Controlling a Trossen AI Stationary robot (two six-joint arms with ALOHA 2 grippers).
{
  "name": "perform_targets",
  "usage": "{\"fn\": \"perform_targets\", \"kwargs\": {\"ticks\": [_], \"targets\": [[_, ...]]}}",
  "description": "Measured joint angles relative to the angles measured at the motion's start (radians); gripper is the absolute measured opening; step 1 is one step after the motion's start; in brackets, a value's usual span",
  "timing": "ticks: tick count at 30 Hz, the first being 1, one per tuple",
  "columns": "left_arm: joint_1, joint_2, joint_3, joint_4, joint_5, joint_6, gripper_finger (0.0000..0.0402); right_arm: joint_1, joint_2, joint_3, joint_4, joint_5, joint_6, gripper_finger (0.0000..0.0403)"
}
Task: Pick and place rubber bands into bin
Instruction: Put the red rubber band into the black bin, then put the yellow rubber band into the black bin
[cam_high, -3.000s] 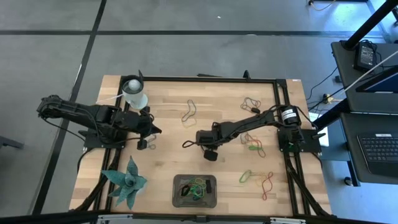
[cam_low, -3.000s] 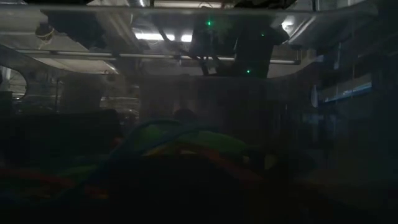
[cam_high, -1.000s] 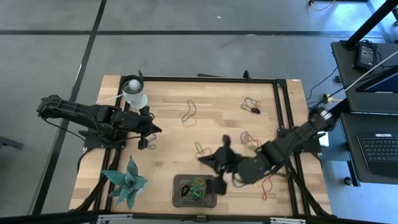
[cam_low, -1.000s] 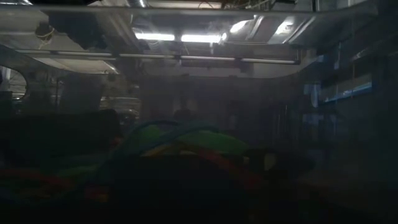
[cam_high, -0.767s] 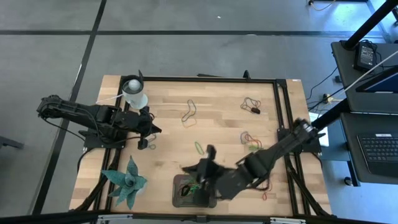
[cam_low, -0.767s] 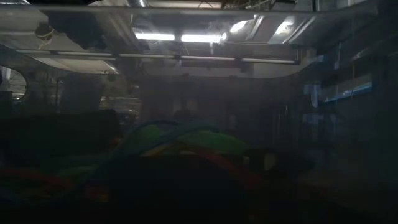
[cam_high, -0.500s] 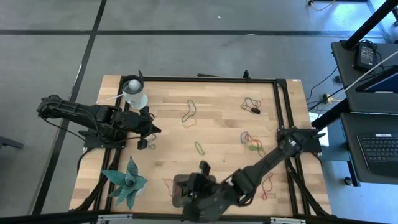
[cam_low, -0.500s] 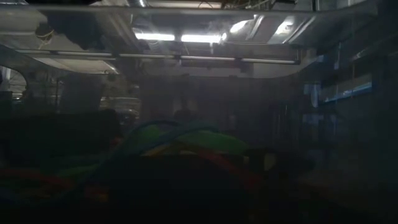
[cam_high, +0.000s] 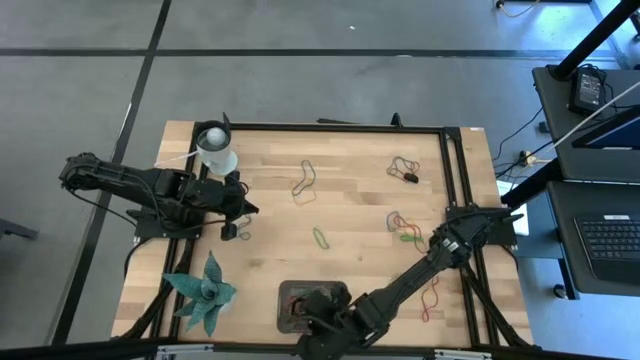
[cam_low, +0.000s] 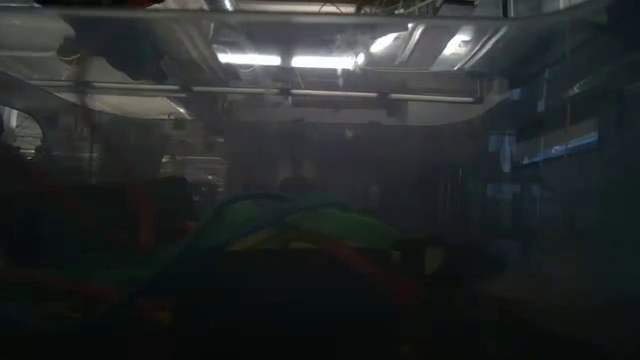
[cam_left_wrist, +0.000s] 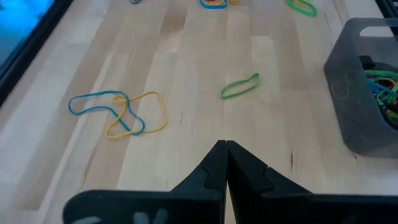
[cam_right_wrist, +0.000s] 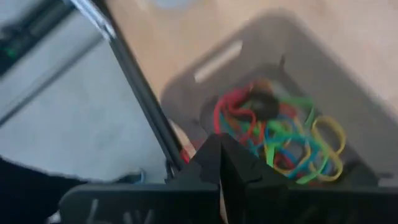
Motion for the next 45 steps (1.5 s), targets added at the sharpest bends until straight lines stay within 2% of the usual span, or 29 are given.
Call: {"fn": "perform_targets", "kwargs": {"ticks": [8, 13, 18, 21, 28, 32, 41, 45], "targets": [[0.0, 0.0, 0.0, 0.0, -0.003, 0.05, 0.0004, -0.053, 0.072, 0.0, -0.017, -0.166, 0.056, 0.0004], [0.0, 0.0, 0.0, 0.0, -0.003, 0.041, 0.0004, -0.087, 0.085, -0.014, -0.033, -0.193, 0.079, 0.0006], [0.0, 0.0, 0.0, 0.0, 0.003, 0.042, 0.0004, -0.111, 0.086, -0.021, -0.05, -0.268, 0.048, 0.0012], [0.0, 0.0, 0.0, 0.0, 0.003, 0.042, 0.0004, -0.114, 0.086, -0.021, -0.06, -0.283, 0.032, 0.0035], [0.0, 0.0, 0.0, 0.0, 0.004, 0.042, 0.0004, -0.113, 0.086, -0.021, -0.101, -0.284, 0.026, 0.0116], [0.0, 0.0, 0.0, 0.0, 0.004, 0.042, 0.0004, -0.113, 0.086, -0.003, -0.103, -0.284, 0.03, 0.014], [0.0, 0.0, 0.0, 0.014, 0.035, 0.009, 0.0004, -0.116, 0.039, -0.001, -0.088, -0.277, -0.008, 0.0121], [0.0, 0.0, 0.0, 0.015, 0.035, 0.015, 0.0004, -0.109, -0.003, 0.0, -0.075, -0.187, -0.066, 0.0084]]}}
